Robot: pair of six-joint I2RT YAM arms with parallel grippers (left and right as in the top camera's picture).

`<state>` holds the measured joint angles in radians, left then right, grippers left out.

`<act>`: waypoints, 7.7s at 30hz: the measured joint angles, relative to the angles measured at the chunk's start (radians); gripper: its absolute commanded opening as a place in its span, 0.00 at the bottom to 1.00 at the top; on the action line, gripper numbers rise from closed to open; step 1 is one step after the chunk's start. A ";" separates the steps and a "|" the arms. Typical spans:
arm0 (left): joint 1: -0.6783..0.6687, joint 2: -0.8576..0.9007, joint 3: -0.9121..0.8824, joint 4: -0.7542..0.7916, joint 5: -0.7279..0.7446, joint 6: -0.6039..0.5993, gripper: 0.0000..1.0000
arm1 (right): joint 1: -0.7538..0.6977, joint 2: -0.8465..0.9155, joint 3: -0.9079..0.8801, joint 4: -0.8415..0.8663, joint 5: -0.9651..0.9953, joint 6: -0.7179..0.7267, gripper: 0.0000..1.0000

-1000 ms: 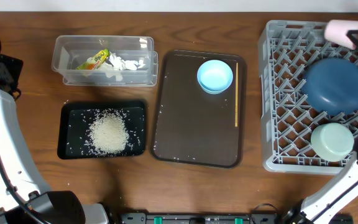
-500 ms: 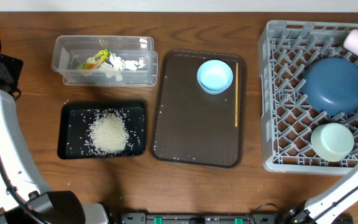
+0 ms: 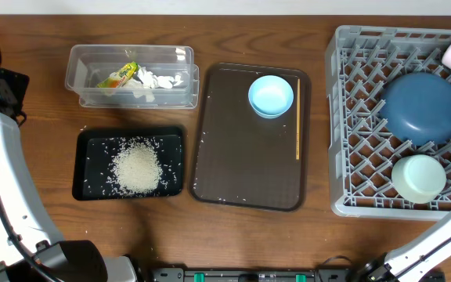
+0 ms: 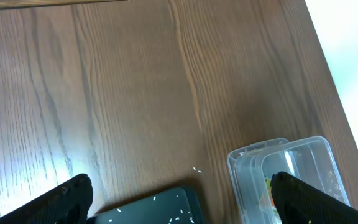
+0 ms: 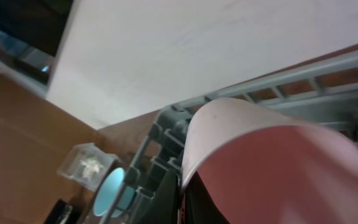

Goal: Sort waste into correct bins and load items into the dishwasher rack

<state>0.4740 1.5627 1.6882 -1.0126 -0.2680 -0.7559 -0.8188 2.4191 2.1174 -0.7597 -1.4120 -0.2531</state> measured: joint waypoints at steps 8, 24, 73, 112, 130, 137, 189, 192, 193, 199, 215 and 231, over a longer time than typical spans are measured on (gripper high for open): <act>0.000 0.000 0.000 0.000 0.000 0.000 0.93 | 0.000 0.000 0.000 0.111 0.067 0.099 0.02; 0.000 0.000 0.000 0.000 0.000 0.000 0.93 | 0.095 0.012 0.000 0.177 0.119 0.185 0.01; 0.000 0.000 0.000 0.000 0.000 0.000 0.93 | -0.033 -0.007 0.008 -0.201 0.504 0.235 0.11; 0.000 0.000 0.000 0.000 0.000 0.000 0.93 | 0.770 -0.463 -0.005 -0.149 0.673 0.336 0.81; 0.000 0.000 0.000 0.000 0.000 0.000 0.93 | 1.267 -0.452 -0.119 -0.465 1.533 0.621 0.52; 0.000 0.000 0.000 0.000 0.000 0.000 0.93 | 1.262 -0.396 -0.303 -0.433 1.560 0.680 0.49; 0.000 0.000 0.000 0.000 0.000 0.000 0.93 | 1.125 -0.395 -0.776 0.058 1.406 0.588 0.08; 0.000 0.000 0.000 0.000 0.000 0.000 0.93 | 1.125 -0.395 -0.776 0.058 1.401 0.601 0.01; 0.000 0.000 0.000 0.000 0.000 0.000 0.93 | 1.125 -0.395 -0.776 0.057 1.398 0.604 0.01; 0.000 0.000 0.000 0.000 0.000 0.000 0.93 | 1.120 -0.414 -0.755 -0.038 1.352 0.605 0.01; 0.000 0.000 0.000 0.000 0.000 0.000 0.93 | 0.839 -0.812 -0.591 -0.159 1.332 0.470 0.01; 0.000 0.000 0.000 0.000 0.000 0.000 0.93 | 0.777 -0.672 -0.591 -0.135 1.332 0.338 0.11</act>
<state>0.4740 1.5627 1.6882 -1.0130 -0.2680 -0.7559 -0.0418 1.7470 1.5265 -0.8948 -0.0795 0.0845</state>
